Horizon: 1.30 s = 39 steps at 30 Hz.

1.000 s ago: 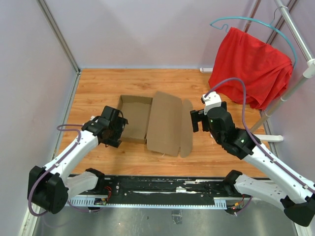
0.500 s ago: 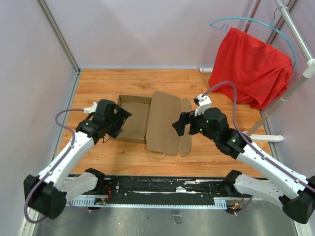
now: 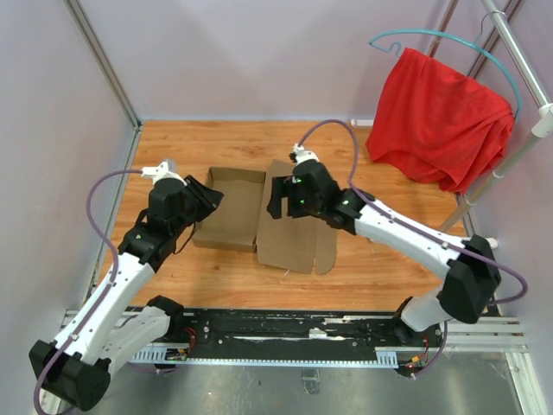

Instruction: Fold the paper box

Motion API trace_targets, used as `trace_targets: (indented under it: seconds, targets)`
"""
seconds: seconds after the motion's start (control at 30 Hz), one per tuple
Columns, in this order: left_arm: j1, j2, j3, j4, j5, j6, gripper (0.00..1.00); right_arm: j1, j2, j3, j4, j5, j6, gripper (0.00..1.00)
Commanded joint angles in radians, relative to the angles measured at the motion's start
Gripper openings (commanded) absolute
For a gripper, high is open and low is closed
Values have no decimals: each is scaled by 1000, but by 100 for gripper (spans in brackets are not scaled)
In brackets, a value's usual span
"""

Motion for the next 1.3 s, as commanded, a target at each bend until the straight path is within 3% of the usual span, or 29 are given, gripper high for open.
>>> trace_targets:
  seconds: [0.0,0.13,0.4,0.67,1.0,1.27]
  targets:
    - [5,-85,115,-181,-280,174,37,131,135,120,-194,169,246,82]
    - [4,-136,163,-248,-426,234,39,196,259,232,-232,172,499,82]
    - [4,-187,155,-316,-463,320,42,251,534,533,-390,107,752,75]
    - [5,-292,109,-362,-545,368,43,271,565,517,-400,103,940,71]
    - [4,-383,91,-362,-601,393,43,288,687,600,-434,45,1021,69]
    - [5,-489,44,-325,-631,415,43,282,757,667,-493,88,1094,66]
